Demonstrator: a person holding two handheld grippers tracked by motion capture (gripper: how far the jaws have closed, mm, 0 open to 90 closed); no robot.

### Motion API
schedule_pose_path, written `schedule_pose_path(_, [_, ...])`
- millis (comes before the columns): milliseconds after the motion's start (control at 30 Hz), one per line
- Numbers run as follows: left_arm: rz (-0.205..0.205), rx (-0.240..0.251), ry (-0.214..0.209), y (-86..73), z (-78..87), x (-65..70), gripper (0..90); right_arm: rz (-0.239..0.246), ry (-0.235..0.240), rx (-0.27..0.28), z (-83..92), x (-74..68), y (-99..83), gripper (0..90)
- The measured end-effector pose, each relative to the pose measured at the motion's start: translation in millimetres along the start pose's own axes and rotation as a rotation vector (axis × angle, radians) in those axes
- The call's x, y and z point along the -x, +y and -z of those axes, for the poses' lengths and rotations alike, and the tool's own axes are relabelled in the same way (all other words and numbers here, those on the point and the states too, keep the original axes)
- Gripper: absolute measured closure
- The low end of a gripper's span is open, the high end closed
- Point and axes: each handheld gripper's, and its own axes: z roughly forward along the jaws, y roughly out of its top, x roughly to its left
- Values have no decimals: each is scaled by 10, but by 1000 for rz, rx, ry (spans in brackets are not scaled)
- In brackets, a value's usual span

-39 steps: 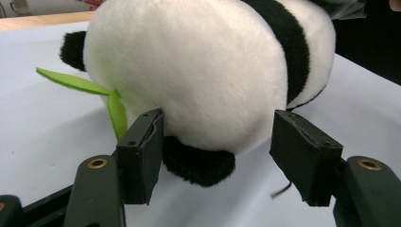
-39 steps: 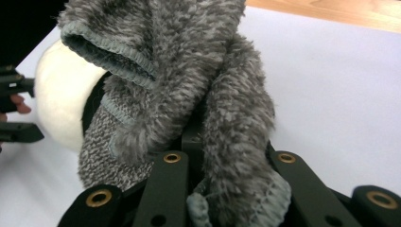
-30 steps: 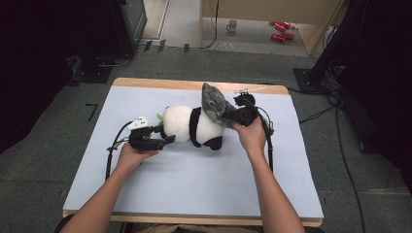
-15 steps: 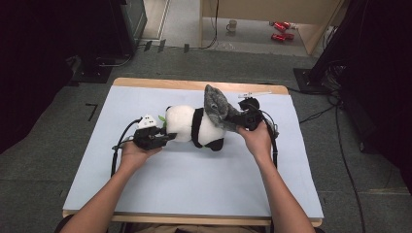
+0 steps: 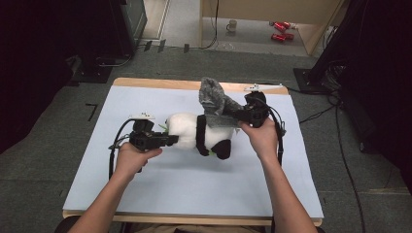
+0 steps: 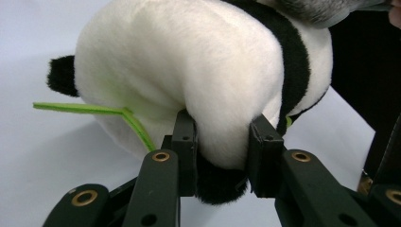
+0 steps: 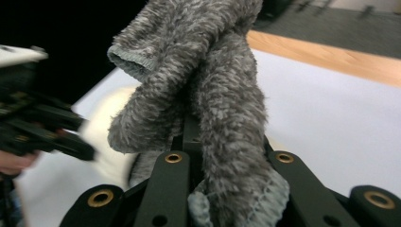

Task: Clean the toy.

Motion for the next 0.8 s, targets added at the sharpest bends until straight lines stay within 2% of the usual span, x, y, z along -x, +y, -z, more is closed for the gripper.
schedule_pose_path(67, [-5, 5, 17, -1, -42, 41, 692, 10, 35, 8, 11, -96, 26, 783])
schedule_pose_path(133, [10, 18, 26, 5, -86, 39, 691, 19, 74, 5, -17, -221, 37, 782])
schedule_pose_path(267, [21, 43, 39, 17, -134, 18, 688, 41, 128, -21, -134, -406, 15, 782])
schedule_pose_path(367, [16, 67, 52, 19, -136, 27, 685, 56, 148, -41, -224, -518, -13, 782])
schedule_pose_path(433, [14, 81, 58, 20, -138, 38, 684, 62, 143, -60, -315, -564, -59, 782])
schedule_pose_path(533, [11, 78, 66, 23, -151, 55, 683, 35, 159, -99, -507, -553, -176, 778])
schedule_pose_path(567, [10, 69, 78, 19, -159, 56, 684, 28, 160, -107, -557, -541, -214, 777])
schedule_pose_path(633, [14, 64, 80, 4, -175, 34, 683, 43, 128, -112, -607, -518, -258, 776])
schedule_pose_path(800, [18, 59, 75, -22, -228, -27, 684, 81, 50, -135, -597, -450, -297, 773])
